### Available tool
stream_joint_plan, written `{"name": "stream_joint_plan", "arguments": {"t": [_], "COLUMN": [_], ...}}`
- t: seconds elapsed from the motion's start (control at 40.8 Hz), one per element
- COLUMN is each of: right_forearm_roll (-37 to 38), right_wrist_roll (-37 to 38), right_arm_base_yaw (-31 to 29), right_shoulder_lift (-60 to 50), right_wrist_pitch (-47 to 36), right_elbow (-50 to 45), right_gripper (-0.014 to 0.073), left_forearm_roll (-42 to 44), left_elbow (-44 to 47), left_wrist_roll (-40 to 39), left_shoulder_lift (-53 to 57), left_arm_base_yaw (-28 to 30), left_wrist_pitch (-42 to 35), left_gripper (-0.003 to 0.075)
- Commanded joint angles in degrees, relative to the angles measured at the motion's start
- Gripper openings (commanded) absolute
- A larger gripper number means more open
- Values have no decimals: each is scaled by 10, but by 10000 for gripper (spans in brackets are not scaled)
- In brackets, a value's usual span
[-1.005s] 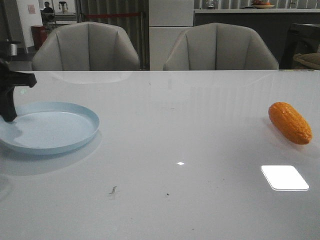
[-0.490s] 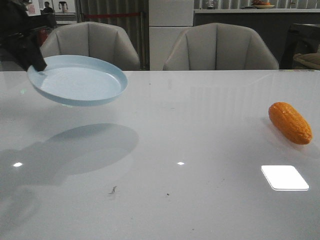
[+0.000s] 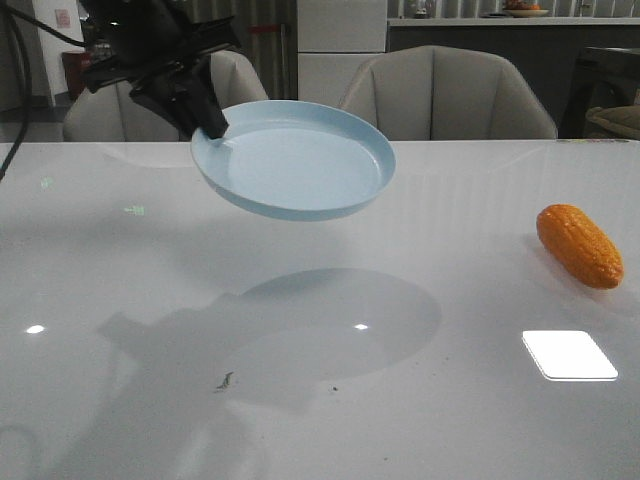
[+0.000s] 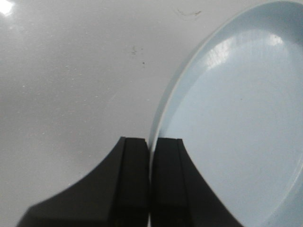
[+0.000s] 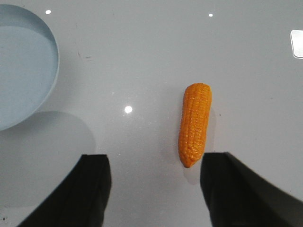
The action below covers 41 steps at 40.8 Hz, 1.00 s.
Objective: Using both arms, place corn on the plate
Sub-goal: 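Carry the plate toward the table center and set it down, then open the left gripper and raise it away from the plate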
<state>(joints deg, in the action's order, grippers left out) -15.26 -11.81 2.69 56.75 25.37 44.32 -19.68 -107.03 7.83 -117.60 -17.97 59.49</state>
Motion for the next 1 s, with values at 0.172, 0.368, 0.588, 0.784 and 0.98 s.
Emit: {"name": "stream_joint_plan", "arguments": {"t": [0.172, 0.368, 0.588, 0.784, 0.98], "right_forearm_roll": [-6, -6, -6, -6, -6], "right_wrist_roll": [-4, -4, -4, -4, -4], "right_arm_base_yaw": [0, 0, 0, 0, 0], "right_shoulder_lift": [-6, -6, -6, -6, -6], "right_wrist_pitch": [-38, -38, -31, -29, -25], "right_elbow": [19, 19, 19, 19, 19], "right_gripper": [520, 520, 520, 520, 520], "left_forearm_roll": [-19, -19, -4, 11, 25], "left_elbow": [-20, -20, -20, -20, -20], "left_wrist_roll": [-1, -1, -1, -1, -1], "left_shoulder_lift": [-4, -48, -68, -68, -68], "left_arm_base_yaw": [-32, -37, -37, -37, -37], "left_wrist_pitch": [-18, -8, -8, -7, -4], "left_gripper": [89, 89, 90, 292, 538]}}
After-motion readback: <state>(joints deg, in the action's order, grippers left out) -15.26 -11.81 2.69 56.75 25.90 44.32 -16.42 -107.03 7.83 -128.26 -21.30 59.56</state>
